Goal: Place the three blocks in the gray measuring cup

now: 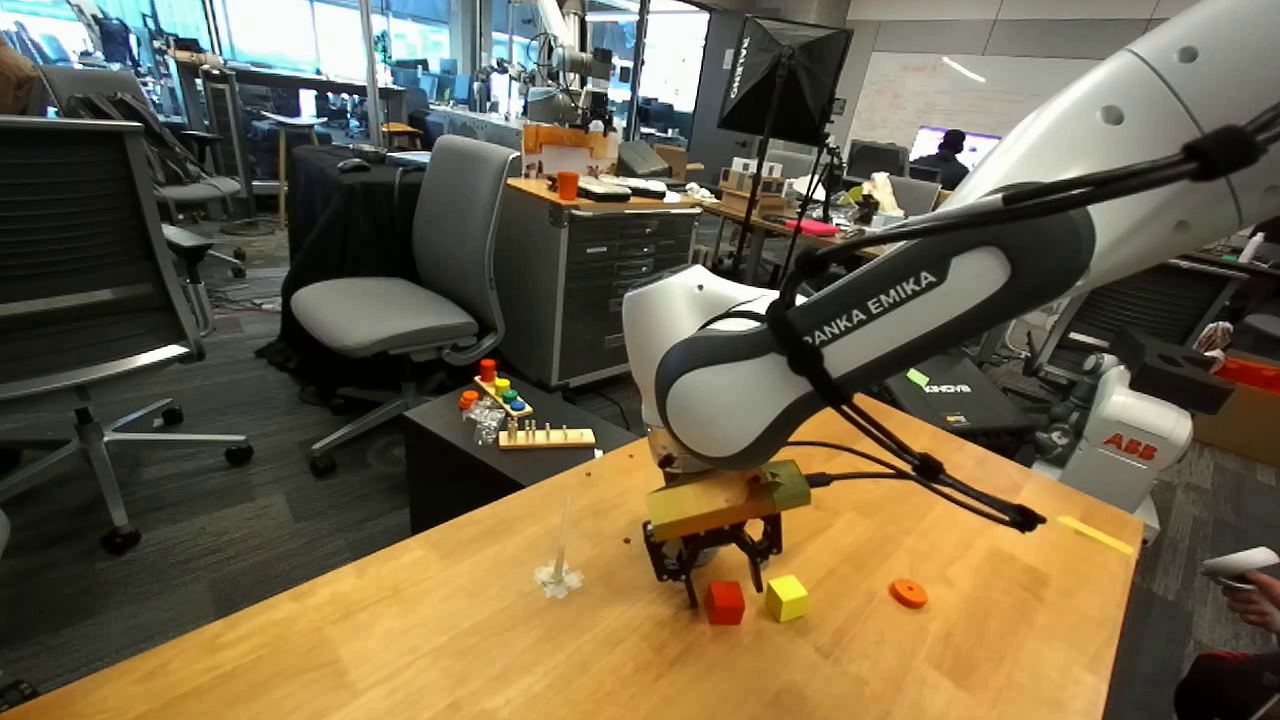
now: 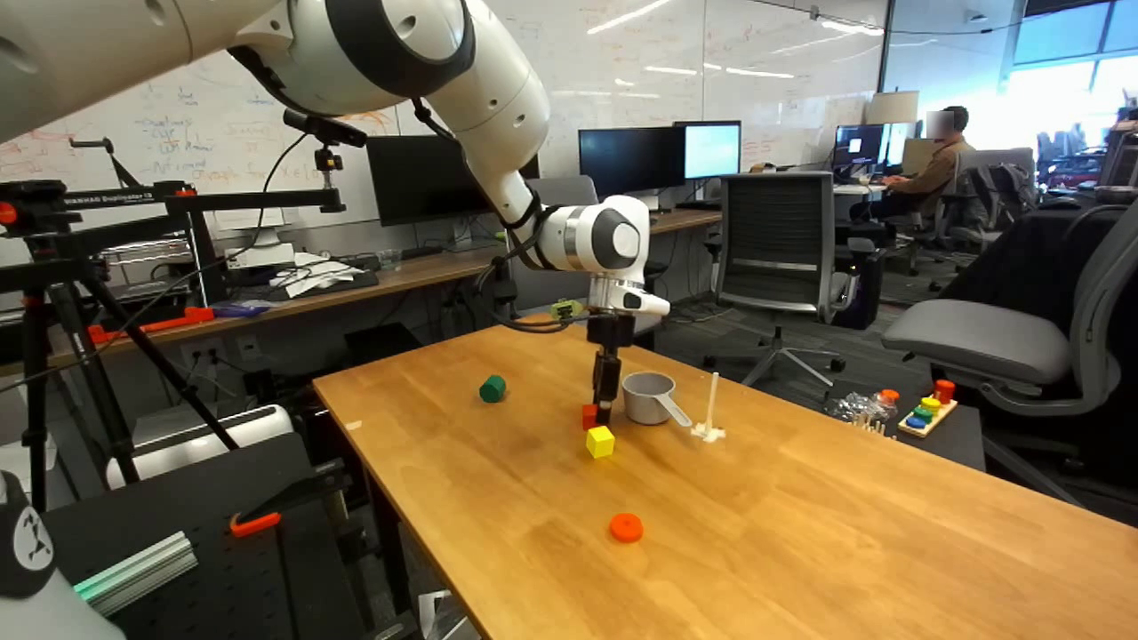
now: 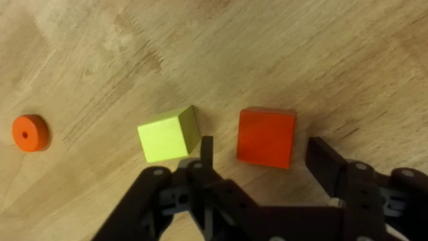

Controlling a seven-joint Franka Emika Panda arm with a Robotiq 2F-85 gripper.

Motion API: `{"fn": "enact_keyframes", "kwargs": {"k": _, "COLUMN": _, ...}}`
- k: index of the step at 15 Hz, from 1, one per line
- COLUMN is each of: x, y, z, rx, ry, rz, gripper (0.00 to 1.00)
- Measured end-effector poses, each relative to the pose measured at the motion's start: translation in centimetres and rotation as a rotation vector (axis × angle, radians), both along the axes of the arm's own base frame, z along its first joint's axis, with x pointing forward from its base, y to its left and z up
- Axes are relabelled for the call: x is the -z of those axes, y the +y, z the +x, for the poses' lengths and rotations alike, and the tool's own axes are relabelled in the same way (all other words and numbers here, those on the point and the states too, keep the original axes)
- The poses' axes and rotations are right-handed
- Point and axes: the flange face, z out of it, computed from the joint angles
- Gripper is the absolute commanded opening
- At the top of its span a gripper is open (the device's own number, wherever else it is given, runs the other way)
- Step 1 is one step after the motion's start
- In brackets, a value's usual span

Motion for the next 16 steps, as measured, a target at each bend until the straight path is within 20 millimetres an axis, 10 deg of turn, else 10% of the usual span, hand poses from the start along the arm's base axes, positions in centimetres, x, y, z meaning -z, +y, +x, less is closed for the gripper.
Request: {"fn": "enact_keyframes", "kwargs": {"k": 16, "x": 0.2, "y": 0.8, "z": 0.4, "rx": -0.019, "ry": -0.041, "rz": 0.176, "gripper": 1.00}}
